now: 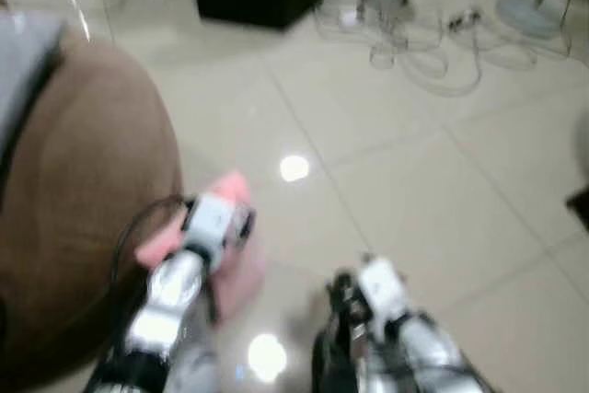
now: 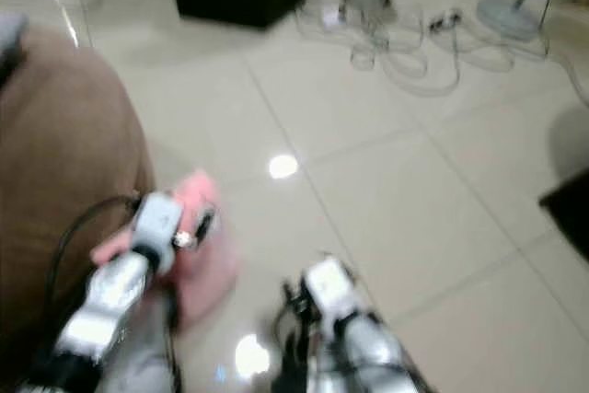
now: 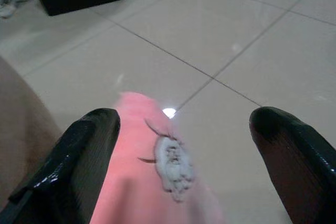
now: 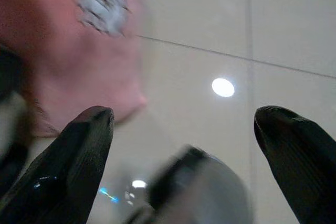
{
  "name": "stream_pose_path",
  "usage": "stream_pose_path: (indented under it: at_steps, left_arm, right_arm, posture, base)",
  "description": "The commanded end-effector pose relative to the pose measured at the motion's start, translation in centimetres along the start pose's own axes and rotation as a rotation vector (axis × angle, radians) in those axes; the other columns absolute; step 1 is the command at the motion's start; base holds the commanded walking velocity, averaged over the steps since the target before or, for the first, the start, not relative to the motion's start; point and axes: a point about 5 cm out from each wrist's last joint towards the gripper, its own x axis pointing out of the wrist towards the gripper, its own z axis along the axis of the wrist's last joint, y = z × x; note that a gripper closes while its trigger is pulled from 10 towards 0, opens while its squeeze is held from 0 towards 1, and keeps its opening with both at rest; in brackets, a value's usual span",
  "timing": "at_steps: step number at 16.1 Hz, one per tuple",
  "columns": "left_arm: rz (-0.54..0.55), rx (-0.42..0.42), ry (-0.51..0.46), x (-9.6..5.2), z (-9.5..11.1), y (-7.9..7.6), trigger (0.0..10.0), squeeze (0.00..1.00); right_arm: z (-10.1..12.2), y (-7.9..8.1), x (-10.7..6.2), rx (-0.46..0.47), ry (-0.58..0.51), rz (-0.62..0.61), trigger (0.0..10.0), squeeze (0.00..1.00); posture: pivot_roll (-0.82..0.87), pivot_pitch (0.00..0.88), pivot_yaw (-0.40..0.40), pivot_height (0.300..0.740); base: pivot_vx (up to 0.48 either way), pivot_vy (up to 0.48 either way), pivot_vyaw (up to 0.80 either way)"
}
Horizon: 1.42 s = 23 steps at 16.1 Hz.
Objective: Move the pillow to the sofa from floor
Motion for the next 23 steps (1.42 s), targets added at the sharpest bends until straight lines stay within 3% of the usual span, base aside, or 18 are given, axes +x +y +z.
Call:
stream_pose_path:
  at_steps: [1, 5, 6, 12, 13, 18, 23]
  left_arm:
    - [0.005, -0.001, 0.068, -1.0, -1.7, 0.3, 10.0, 1.00]
    - [0.004, 0.013, 0.086, -1.1, -2.0, 0.3, 10.0, 1.00]
    - [0.017, 0.033, 0.092, -1.1, -2.1, 0.6, 10.0, 0.00]
    - [-0.037, 0.133, 0.162, -0.1, -1.9, 2.3, 10.0, 0.00]
    - [-0.100, 0.199, 0.192, 1.0, -1.4, 2.7, 10.0, 0.00]
    - [-0.205, 0.348, 0.245, 3.2, 0.7, 4.7, 10.0, 0.00]
    - [-0.294, 0.549, 0.323, 4.4, 2.4, 6.5, 10.0, 0.00]
  right_arm:
    - [-0.8, 0.9, -0.3, 0.032, 0.025, 0.016, 10.0, 0.00]
    - [-0.8, 0.9, -0.3, 0.030, 0.029, 0.020, 10.0, 0.00]
    - [-0.9, 1.0, -0.4, 0.030, 0.030, 0.020, 10.0, 0.00]
    - [-0.7, 1.3, -0.3, 0.025, 0.013, 0.015, 10.0, 0.00]
    - [-0.5, 1.6, -0.2, 0.024, -0.003, 0.018, 10.0, 0.00]
    - [-0.1, 2.1, 0.0, 0.038, -0.026, 0.011, 10.0, 0.00]
    - [0.3, 2.8, 0.0, 0.058, -0.053, -0.013, 10.0, 0.00]
  posture:
    - [0.08, 0.210, -0.102, 0.536]
    - [0.09, 0.207, -0.101, 0.536]
    - [0.09, 0.201, -0.100, 0.536]
    - [0.09, 0.196, -0.084, 0.536]
    - [0.09, 0.199, -0.075, 0.536]
    - [0.08, 0.217, -0.049, 0.536]
    - [0.05, 0.237, -0.018, 0.536]
  base:
    - [0.000, 0.442, 0.00]
    - [0.000, 0.000, 0.00]
    - [0.000, 0.000, 0.00]
    - [0.000, 0.000, 0.00]
    - [0.000, 0.000, 0.00]
    - [0.000, 0.000, 0.00]
    - [0.000, 0.000, 0.00]
